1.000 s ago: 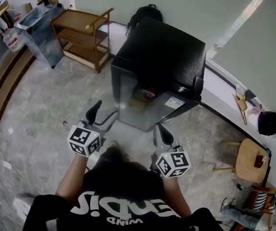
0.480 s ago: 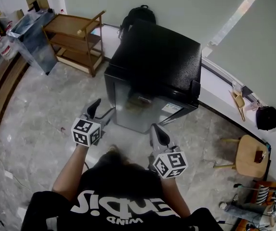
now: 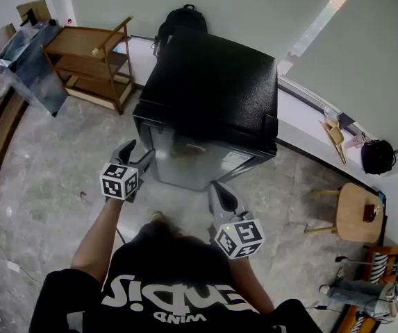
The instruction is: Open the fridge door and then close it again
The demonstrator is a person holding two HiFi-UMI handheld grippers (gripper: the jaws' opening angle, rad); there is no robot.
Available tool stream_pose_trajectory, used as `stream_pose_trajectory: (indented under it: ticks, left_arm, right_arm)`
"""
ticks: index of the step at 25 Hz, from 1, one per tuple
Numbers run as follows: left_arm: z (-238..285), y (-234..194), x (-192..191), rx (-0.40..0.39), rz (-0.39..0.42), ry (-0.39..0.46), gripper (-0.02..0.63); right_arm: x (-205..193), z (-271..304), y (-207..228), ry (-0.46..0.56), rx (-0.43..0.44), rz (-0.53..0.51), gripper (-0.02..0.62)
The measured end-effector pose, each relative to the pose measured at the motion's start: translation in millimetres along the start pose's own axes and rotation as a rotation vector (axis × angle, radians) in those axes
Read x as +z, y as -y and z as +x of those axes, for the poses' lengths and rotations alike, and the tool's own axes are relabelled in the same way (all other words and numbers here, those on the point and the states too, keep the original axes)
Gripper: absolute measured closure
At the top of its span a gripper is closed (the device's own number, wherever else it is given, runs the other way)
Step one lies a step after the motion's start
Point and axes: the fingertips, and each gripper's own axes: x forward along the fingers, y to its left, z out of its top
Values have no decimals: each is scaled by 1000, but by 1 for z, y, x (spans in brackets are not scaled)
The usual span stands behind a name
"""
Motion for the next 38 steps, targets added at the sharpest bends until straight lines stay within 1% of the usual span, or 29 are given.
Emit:
stream_pose_trajectory:
  ticks: [4, 8, 19, 26, 32, 38]
  left_arm:
    - [13, -8, -2, -17, -11, -2, 316]
    - [23, -6, -5, -39, -5, -15, 330]
    - [31, -10, -5, -87, -11, -11, 341]
    - [31, -11, -6, -84, -4, -8, 356]
    - [30, -12, -5, -69, 5, -28, 380]
    - [27, -13, -4, -58, 6, -34, 400]
  right_arm:
    - [-2, 4, 4, -7, -16, 2, 598]
    - [-1, 7, 7, -11, -24, 4, 598]
    - [-3, 10, 11, -22, -42, 9, 598]
    - [-3, 9, 15, -19, -55, 9, 598]
    - [-5, 9, 16, -28, -56, 13, 598]
    - [-11, 12, 8, -44, -42, 7, 598]
